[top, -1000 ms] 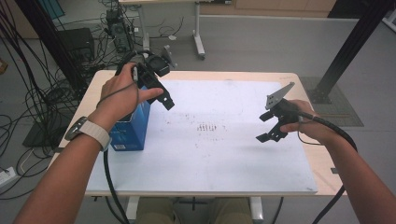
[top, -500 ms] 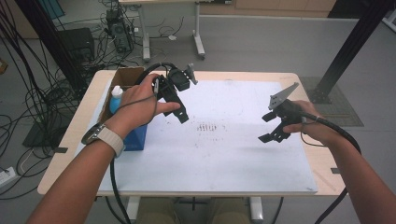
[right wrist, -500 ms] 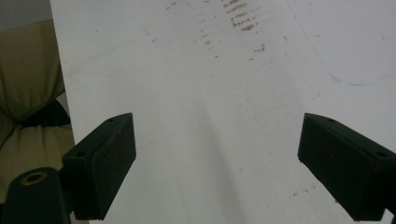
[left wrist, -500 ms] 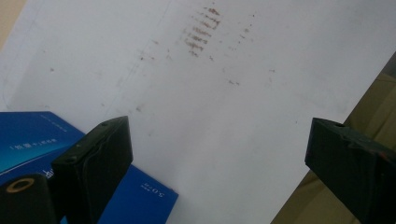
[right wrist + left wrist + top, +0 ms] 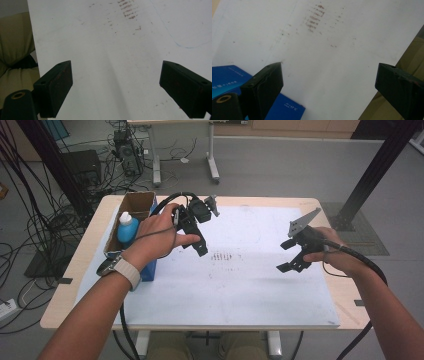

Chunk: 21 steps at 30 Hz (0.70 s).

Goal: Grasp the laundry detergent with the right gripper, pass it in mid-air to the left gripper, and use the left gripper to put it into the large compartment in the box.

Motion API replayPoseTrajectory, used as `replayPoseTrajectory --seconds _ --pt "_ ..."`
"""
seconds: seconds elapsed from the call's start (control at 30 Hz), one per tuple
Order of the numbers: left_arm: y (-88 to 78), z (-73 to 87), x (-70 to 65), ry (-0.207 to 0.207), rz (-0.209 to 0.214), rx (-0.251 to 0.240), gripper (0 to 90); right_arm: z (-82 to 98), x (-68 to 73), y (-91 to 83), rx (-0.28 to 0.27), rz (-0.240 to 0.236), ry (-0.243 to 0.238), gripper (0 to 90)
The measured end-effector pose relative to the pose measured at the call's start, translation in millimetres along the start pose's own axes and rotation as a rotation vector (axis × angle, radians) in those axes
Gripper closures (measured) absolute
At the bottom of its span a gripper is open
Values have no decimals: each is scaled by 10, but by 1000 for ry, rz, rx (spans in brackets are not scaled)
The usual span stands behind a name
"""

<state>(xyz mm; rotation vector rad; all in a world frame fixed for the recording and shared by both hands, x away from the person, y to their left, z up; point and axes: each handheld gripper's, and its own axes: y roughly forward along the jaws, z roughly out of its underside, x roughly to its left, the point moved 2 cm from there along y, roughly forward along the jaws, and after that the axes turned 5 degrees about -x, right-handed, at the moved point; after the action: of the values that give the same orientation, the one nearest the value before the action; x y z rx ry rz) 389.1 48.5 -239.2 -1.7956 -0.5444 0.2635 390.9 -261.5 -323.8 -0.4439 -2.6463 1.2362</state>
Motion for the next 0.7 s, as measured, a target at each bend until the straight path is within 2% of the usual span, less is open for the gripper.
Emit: replayPoseTrajectory --seconds 0.7 --pt "38 8 23 -14 -8 -9 86 54 14 28 2 0 3 115"
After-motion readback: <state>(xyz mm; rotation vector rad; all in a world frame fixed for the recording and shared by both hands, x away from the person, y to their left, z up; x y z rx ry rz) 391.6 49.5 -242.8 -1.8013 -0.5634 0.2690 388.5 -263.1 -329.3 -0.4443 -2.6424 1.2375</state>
